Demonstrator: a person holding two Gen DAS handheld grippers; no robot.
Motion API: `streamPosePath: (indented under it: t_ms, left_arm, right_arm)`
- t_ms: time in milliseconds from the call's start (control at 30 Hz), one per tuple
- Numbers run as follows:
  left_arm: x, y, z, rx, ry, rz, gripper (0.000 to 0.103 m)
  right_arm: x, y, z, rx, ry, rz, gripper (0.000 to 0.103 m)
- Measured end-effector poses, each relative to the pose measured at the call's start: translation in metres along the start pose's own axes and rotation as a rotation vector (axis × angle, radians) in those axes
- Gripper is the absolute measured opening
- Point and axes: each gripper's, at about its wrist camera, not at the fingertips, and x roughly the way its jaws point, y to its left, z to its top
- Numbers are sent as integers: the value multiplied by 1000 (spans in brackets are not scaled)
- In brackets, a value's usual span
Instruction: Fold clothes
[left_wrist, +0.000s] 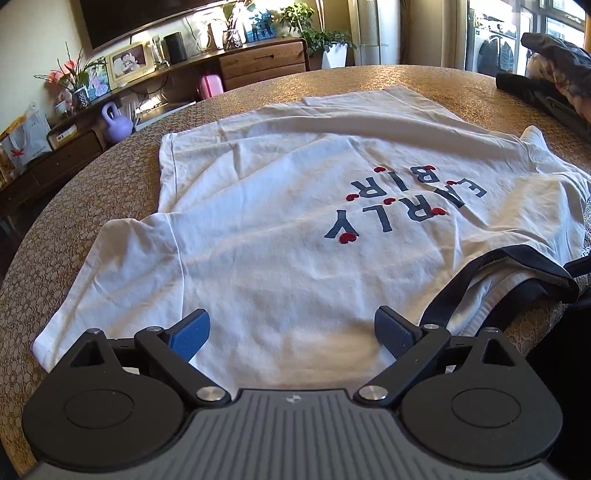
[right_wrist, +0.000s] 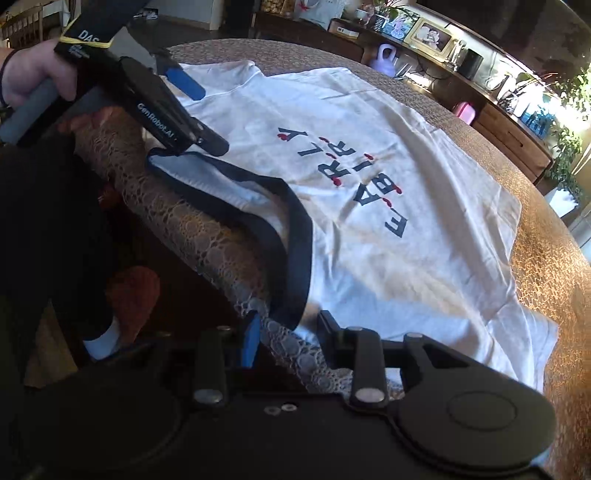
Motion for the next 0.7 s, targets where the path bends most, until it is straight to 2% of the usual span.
streamPosePath:
  t_ms: [133, 233, 433, 533, 600, 700]
  left_arm:
    - [-3, -4, 2, 64, 2, 16, 97]
    - [-10, -4, 2, 126, -18, 42, 97]
    - [-9, 6, -2, 151, -3, 63, 97]
    - [-10, 8, -6, 159, 0, 63, 97]
    - [-10, 8, -5, 159, 2, 69, 97]
    - [-10, 6, 6, 166, -20, 85, 97]
  right_arm:
    - [-7, -11, 0, 60, -20, 9, 103]
    - [-21, -14, -5, 54, -32, 80, 103]
    - [-18, -11, -17, -13, 36, 160, 103]
    - [-29, -23, -10, 6, -20, 182, 103]
    - [-37, -38, -7, 35, -62, 182, 103]
    - [-42, -72, -4, 108, -88, 71, 103]
